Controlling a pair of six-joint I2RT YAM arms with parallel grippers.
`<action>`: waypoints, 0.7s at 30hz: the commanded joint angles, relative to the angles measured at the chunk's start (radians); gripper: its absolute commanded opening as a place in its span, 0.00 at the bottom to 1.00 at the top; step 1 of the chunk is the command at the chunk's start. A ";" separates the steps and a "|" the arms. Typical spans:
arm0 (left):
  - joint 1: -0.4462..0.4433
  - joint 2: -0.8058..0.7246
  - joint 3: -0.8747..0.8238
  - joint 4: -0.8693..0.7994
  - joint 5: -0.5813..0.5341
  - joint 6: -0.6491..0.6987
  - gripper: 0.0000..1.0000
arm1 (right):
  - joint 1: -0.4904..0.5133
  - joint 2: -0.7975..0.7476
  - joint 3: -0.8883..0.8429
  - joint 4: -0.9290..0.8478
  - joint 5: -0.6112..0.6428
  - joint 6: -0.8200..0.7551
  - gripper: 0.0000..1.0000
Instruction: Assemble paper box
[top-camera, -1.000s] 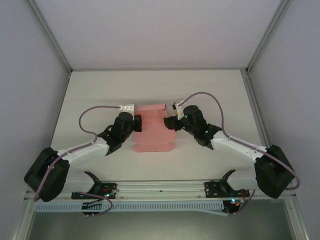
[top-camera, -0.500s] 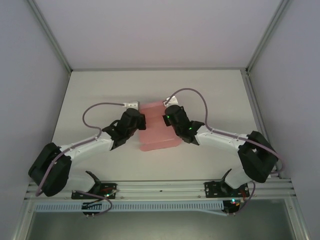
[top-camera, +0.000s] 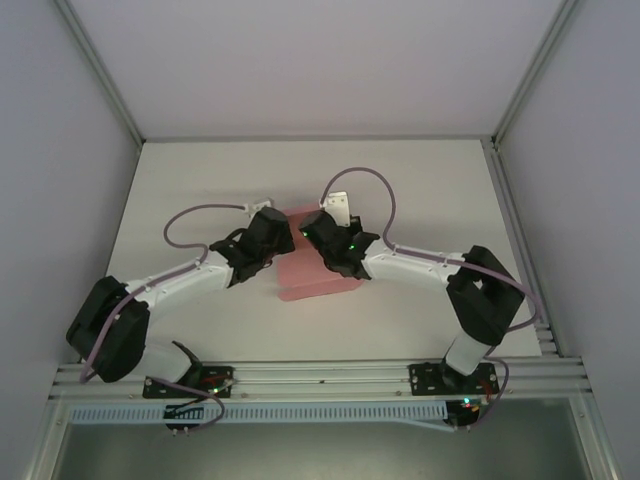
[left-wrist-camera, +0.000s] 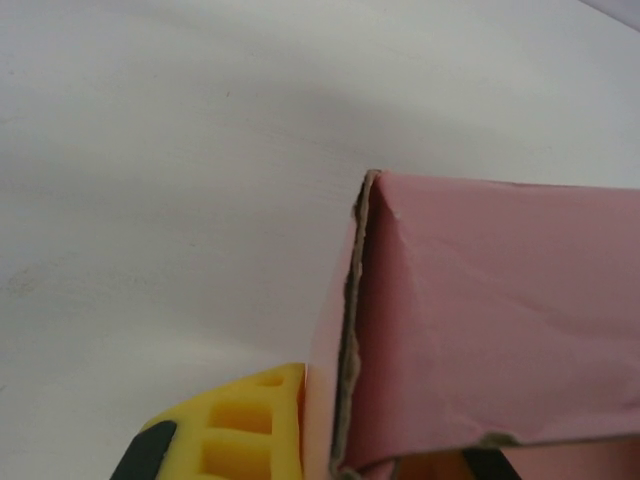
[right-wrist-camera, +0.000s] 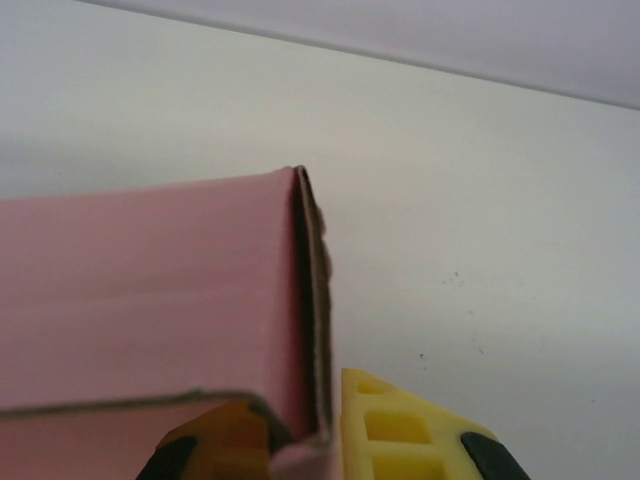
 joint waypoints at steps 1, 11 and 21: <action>0.139 -0.003 -0.061 -0.402 -0.425 -0.168 0.00 | -0.162 -0.005 -0.027 -0.352 0.572 0.156 0.00; 0.074 -0.081 -0.132 0.115 -0.003 0.245 0.00 | -0.159 -0.187 -0.315 0.457 -0.172 -0.166 0.22; 0.062 -0.032 -0.052 0.144 0.120 0.300 0.00 | -0.160 -0.283 -0.336 0.623 -0.950 -0.266 1.00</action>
